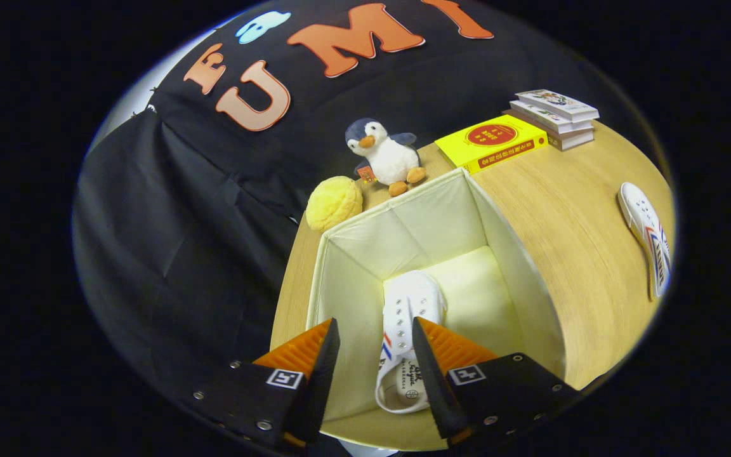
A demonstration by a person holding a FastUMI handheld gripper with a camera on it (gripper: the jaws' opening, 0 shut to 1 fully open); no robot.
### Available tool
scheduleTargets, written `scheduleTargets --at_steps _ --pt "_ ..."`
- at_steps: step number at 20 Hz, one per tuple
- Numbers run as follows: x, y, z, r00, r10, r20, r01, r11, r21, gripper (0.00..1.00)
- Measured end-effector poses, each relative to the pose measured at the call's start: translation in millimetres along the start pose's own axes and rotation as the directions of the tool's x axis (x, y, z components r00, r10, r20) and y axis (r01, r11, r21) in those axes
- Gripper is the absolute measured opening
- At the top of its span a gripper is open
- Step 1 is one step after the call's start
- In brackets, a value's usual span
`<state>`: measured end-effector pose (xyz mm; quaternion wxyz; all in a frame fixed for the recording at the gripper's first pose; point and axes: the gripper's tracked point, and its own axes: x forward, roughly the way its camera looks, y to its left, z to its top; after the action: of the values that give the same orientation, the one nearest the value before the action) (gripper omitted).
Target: Open the storage box then place both shoes into the box .Put the left shoe in first, then the right shoe, with the right side of both shoes facing outward in a uniform manner.
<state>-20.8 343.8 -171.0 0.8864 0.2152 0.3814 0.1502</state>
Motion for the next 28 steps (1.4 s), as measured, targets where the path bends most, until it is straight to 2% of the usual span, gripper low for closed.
scheduleTargets --at_steps 1,2,4,10,18,22,28 --pt "-6 -2 5 1.000 0.001 0.013 -0.001 1.000 -0.013 0.75" --pt "-13 -7 12 1.000 -0.004 0.029 0.004 1.000 -0.022 0.87" --pt "-27 -19 26 0.998 -0.019 0.060 0.021 0.999 -0.038 0.98" --pt "-74 -79 65 0.988 -0.069 0.137 0.075 0.996 -0.043 0.99" --pt "-127 -218 100 0.955 -0.236 0.179 0.245 0.969 -0.028 0.98" --pt "-144 -287 107 0.937 -0.306 0.168 0.313 0.950 -0.019 0.99" --pt "-142 -376 101 0.912 -0.394 0.109 0.400 0.916 -0.030 0.99"
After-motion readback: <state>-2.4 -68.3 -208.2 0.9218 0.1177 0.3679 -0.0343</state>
